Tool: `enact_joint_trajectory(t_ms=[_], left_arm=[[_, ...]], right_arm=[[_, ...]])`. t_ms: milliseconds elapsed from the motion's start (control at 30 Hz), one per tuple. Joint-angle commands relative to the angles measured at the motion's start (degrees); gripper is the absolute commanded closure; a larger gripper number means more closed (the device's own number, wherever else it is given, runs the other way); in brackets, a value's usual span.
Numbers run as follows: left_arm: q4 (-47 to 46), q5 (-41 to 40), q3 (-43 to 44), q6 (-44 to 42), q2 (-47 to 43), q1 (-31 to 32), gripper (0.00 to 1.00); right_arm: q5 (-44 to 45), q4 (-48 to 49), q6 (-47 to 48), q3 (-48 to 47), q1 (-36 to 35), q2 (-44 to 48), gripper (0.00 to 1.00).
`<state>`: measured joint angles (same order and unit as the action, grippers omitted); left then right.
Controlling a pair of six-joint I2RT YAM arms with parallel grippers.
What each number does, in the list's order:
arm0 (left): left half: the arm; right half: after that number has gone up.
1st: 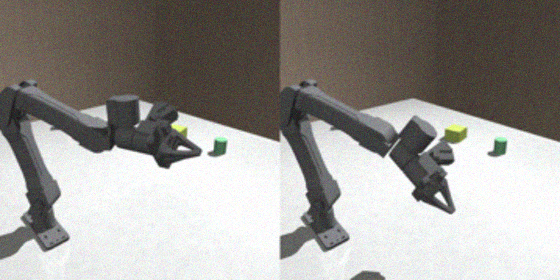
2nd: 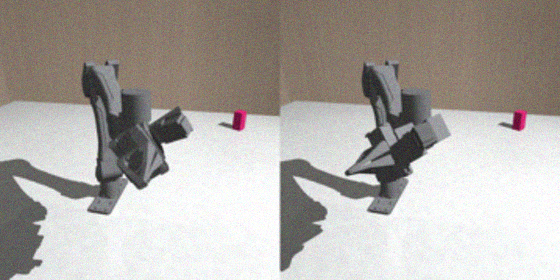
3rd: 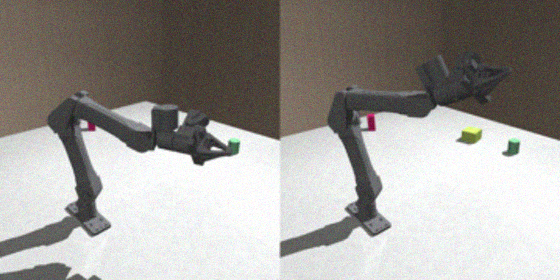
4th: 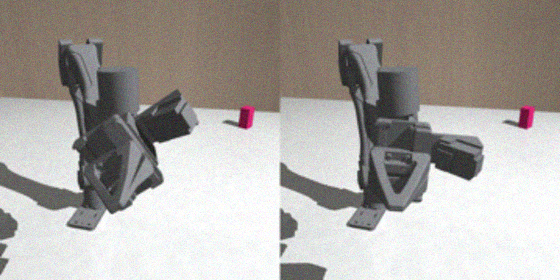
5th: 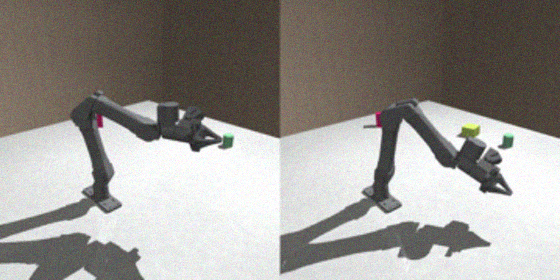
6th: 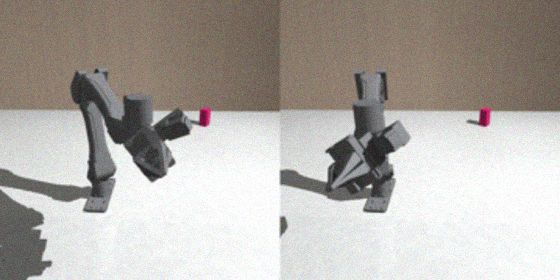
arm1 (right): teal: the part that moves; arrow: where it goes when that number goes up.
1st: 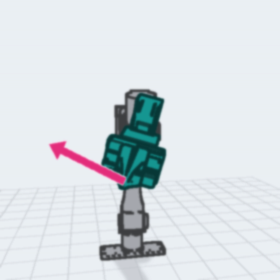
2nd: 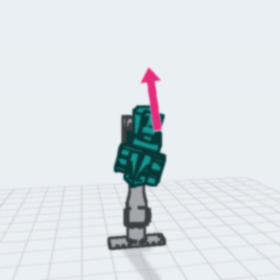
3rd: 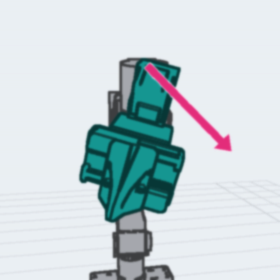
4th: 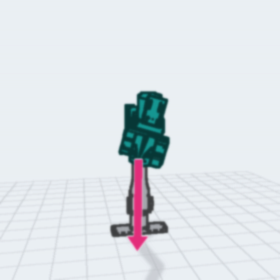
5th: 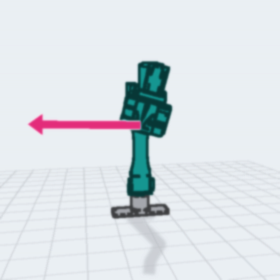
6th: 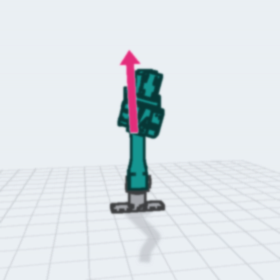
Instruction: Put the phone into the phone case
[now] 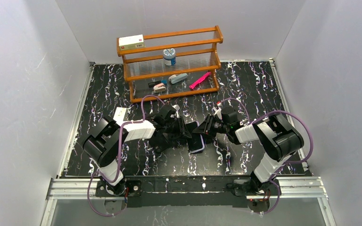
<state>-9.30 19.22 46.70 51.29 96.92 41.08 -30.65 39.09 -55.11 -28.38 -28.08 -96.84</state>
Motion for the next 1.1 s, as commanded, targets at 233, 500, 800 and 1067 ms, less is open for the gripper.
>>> enact_joint_trajectory(t_ms=[233,500,800,1067], left_arm=[[-6.5,6.5,-1.6,1.2,-6.5,0.8,0.59],[-1.1,9.4,-2.6,0.5,-20.3,-6.2,0.28],[2.9,13.9,0.0,1.8,-32.5,-12.9,0.1],[-21.0,20.1,-5.2,16.5,-35.3,-13.2,0.11]], right_arm=[[-4.8,5.5,-1.6,-0.5,0.6,1.8,0.87],[-10.4,5.2,-5.0,0.1,4.5,12.5,0.99],[-14.9,18.2,-18.5,0.0,4.9,22.2,0.99],[-15.1,41.1,-36.1,0.8,4.7,23.4,0.99]])
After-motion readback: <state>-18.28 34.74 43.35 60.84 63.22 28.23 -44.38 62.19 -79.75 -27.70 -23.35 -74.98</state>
